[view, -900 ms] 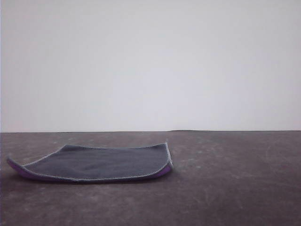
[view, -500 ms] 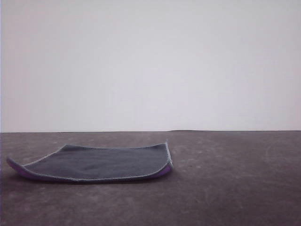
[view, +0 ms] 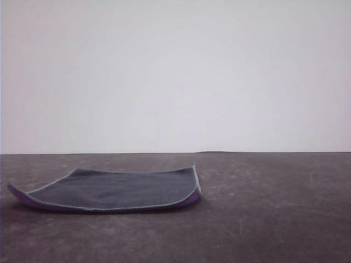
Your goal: Fold clothes
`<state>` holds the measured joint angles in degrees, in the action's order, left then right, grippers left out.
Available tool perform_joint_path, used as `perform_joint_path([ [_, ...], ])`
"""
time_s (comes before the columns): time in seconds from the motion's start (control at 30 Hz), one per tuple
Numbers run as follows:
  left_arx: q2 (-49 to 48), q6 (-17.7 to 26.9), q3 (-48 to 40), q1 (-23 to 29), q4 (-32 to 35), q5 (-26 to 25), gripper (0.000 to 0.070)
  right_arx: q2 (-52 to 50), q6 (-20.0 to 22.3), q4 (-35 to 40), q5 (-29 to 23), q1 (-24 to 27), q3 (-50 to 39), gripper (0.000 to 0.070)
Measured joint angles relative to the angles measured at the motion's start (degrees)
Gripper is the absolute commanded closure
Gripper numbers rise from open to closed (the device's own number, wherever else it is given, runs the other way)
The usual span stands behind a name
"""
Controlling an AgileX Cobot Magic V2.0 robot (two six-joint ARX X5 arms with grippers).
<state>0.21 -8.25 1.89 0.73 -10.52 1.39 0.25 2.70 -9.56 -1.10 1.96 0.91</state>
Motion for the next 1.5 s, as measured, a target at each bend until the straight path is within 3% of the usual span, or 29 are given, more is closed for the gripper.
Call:
perform_joint_path([
  [0.57,0.00,-0.16,0.00,0.00,0.00,0.00,0.0684,0.00,-0.77,0.00,0.04,0.00,0.00,0.0691],
  [0.77,0.00,-1.11,0.00,0.00,0.00,-0.25,0.0684,0.00,-3.95,0.00,0.05,0.00,0.00,0.0693],
  [0.9,0.03,-1.70,0.14,0.00,-0.01,-3.47,0.0684,0.00,-7.60,-0.16,1.03,0.00,0.16,0.0693],
  [1.1,1.36,-3.60,6.16,0.00,-1.23,-4.22,0.0681,1.36,-13.95,-0.39,1.95,0.00,6.36,0.0694],
  [1.3,9.95,-7.63,15.89,0.00,-0.92,-4.22,0.0682,11.65,-16.07,-0.23,9.26,0.00,15.95,0.0694],
  [1.5,24.96,-7.95,28.56,0.00,-2.22,-4.39,0.0682,27.88,-16.33,-0.15,20.26,-0.02,28.80,0.0694],
])
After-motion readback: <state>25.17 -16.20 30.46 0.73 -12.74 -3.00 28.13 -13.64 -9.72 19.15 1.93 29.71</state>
